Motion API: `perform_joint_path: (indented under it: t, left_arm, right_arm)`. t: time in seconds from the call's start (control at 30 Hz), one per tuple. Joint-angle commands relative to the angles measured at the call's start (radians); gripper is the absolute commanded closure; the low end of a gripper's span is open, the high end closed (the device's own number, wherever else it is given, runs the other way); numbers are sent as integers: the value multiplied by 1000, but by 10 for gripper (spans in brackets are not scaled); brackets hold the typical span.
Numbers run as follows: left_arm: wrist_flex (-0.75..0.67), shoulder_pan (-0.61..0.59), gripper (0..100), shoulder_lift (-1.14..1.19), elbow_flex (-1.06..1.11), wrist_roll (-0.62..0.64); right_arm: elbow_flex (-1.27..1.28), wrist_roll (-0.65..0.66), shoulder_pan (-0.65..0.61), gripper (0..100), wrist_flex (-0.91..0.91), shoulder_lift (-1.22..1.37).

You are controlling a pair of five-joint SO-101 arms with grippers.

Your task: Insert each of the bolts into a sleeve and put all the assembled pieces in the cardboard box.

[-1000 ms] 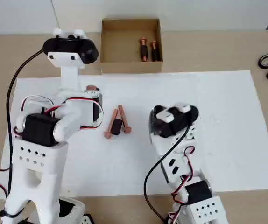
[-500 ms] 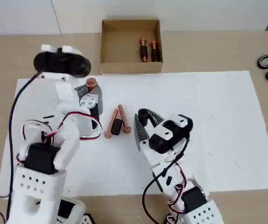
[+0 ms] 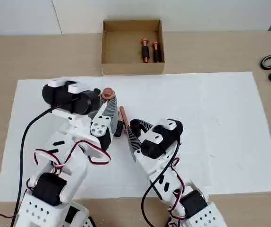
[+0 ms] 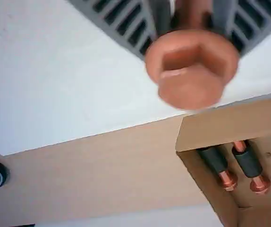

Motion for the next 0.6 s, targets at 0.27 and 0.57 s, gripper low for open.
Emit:
perform_joint_path:
  t: [0.27, 0.57]
  left_arm:
    - [-110, 12, 994, -17, -4, 87]
    - [-112, 86, 994, -6, 38, 87]
  right_arm:
    - [6, -12, -8, 994, 2, -15]
    - [6, -12, -56, 994, 1, -15]
